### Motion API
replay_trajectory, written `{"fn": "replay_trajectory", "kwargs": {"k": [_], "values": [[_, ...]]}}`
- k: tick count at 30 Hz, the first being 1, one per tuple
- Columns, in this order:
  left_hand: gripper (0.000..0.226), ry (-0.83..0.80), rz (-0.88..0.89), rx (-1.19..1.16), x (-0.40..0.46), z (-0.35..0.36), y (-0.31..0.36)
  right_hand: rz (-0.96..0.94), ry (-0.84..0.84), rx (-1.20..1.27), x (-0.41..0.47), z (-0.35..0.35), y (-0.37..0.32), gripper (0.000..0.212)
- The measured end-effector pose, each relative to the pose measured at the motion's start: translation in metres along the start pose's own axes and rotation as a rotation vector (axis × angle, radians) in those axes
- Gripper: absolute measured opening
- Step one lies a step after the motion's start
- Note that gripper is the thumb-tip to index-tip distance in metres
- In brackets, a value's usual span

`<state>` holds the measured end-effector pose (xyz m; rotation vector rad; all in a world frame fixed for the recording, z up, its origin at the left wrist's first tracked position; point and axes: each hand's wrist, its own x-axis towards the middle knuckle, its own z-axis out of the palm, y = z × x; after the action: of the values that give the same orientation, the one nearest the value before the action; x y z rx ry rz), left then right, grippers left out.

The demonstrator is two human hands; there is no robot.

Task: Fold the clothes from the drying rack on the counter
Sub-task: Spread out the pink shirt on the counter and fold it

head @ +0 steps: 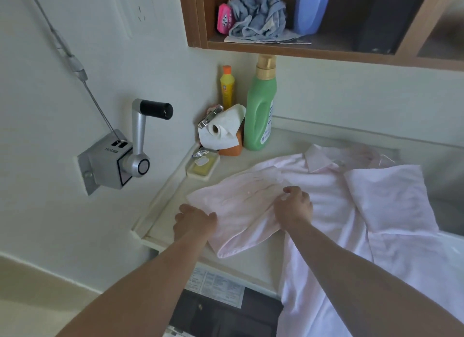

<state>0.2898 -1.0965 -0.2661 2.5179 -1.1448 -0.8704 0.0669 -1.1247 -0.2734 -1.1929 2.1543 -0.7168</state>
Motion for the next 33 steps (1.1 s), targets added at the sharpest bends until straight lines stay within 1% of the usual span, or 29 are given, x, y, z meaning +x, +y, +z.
{"fn": "replay_trajectory", "kwargs": {"k": [2,4,6,7,8,11,12,16,19,21,23,25,27,28,30,31,33], "values": [[0.082,0.032,0.099,0.07,-0.009,0.004,-0.002,0.051,-0.029,0.036,0.004,0.003,0.006,0.053],[0.097,0.067,0.254,0.208,-0.02,0.007,-0.002,0.058,-0.083,0.032,0.008,0.002,0.012,0.067],[0.109,0.019,0.387,0.368,-0.03,0.011,-0.002,0.07,-0.149,0.044,0.014,-0.003,0.013,0.078],[0.109,-0.018,0.431,0.437,-0.032,0.013,-0.001,0.068,-0.174,0.045,0.017,-0.007,0.011,0.08],[0.105,-0.045,0.464,0.491,-0.034,0.015,-0.002,0.062,-0.197,0.042,0.02,-0.009,0.01,0.08],[0.081,-0.046,0.52,0.552,-0.033,0.015,-0.004,0.042,-0.251,0.02,0.029,-0.013,0.009,0.077],[0.078,-0.042,0.533,0.564,-0.031,0.014,-0.005,0.034,-0.263,0.007,0.03,-0.013,0.011,0.078],[0.078,0.048,0.583,0.627,-0.015,0.0,-0.019,0.003,-0.287,-0.027,0.033,-0.009,0.019,0.085],[0.076,0.095,0.5,0.565,-0.004,-0.011,-0.032,-0.043,-0.289,-0.124,0.034,-0.006,0.021,0.086],[0.073,0.104,0.414,0.504,-0.002,-0.016,-0.037,-0.044,-0.29,-0.155,0.035,-0.005,0.02,0.08],[0.072,0.104,0.389,0.483,-0.003,-0.017,-0.041,-0.055,-0.295,-0.17,0.034,-0.006,0.02,0.07],[0.073,0.099,0.439,0.477,-0.002,-0.015,-0.043,-0.078,-0.292,-0.19,0.032,-0.006,0.021,0.062],[0.069,0.094,0.501,0.457,-0.001,-0.013,-0.045,-0.092,-0.281,-0.204,0.032,-0.005,0.021,0.056],[0.067,0.087,0.53,0.443,0.001,-0.012,-0.046,-0.097,-0.273,-0.208,0.033,-0.004,0.021,0.049],[0.061,0.07,0.583,0.413,0.003,-0.013,-0.048,-0.106,-0.256,-0.226,0.035,-0.001,0.023,0.026],[0.059,0.071,0.607,0.393,0.004,-0.013,-0.048,-0.113,-0.243,-0.229,0.035,-0.001,0.023,0.019],[0.056,0.08,0.644,0.352,0.007,-0.016,-0.049,-0.129,-0.229,-0.261,0.029,-0.001,0.02,0.015]]}}
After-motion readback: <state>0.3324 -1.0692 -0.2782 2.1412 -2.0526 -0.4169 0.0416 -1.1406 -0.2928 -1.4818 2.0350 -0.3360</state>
